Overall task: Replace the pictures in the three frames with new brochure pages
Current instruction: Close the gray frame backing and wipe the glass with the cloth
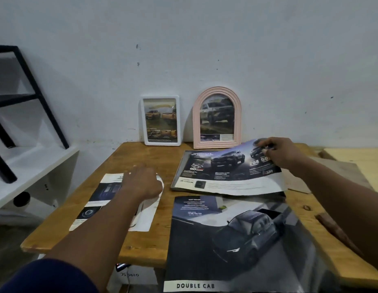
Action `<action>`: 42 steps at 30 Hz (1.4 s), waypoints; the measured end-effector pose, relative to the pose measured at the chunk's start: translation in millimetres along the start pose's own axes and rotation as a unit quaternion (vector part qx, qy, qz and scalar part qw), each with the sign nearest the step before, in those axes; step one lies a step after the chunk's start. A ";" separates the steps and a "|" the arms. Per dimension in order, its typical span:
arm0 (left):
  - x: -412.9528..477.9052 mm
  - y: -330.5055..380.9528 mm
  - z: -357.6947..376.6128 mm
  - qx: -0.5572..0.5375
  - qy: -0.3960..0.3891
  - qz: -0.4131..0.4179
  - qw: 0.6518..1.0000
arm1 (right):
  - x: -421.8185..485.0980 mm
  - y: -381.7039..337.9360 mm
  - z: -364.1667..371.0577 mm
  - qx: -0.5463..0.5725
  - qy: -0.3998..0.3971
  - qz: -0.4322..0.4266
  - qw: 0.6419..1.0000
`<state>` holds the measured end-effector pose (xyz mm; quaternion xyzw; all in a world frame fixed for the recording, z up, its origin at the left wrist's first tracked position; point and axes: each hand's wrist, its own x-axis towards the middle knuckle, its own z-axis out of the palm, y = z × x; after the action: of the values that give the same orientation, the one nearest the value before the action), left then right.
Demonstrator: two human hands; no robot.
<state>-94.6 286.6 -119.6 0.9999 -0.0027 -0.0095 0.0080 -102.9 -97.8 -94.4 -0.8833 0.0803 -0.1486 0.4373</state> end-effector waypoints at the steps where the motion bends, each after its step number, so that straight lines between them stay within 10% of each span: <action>1: 4.8 7.3 -1.9 -0.021 0.020 0.020 0.999 | 2.5 7.2 -2.9 -0.018 -0.006 0.002 1.000; 9: 30.4 83.4 6.9 -0.188 -0.031 0.130 0.973 | 12.9 31.6 17.5 -0.123 -0.017 -0.016 0.992; 21: 27.6 82.0 25.2 -0.079 0.074 0.142 0.984 | 1.1 27.8 48.9 -0.413 0.037 -0.057 0.908; 26: 32.4 89.0 27.6 -0.083 0.071 0.115 0.987 | -7.9 32.7 53.5 -0.386 -0.121 -0.056 0.913; 42: 40.6 85.5 47.5 -0.123 -0.017 0.131 0.984 | 2.5 45.2 58.0 -0.374 -0.054 -0.060 0.924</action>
<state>-55.4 200.1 -166.5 0.9819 -0.1328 -0.0261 0.1324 -81.8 -82.3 -163.2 -0.9925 0.0532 -0.0854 0.0687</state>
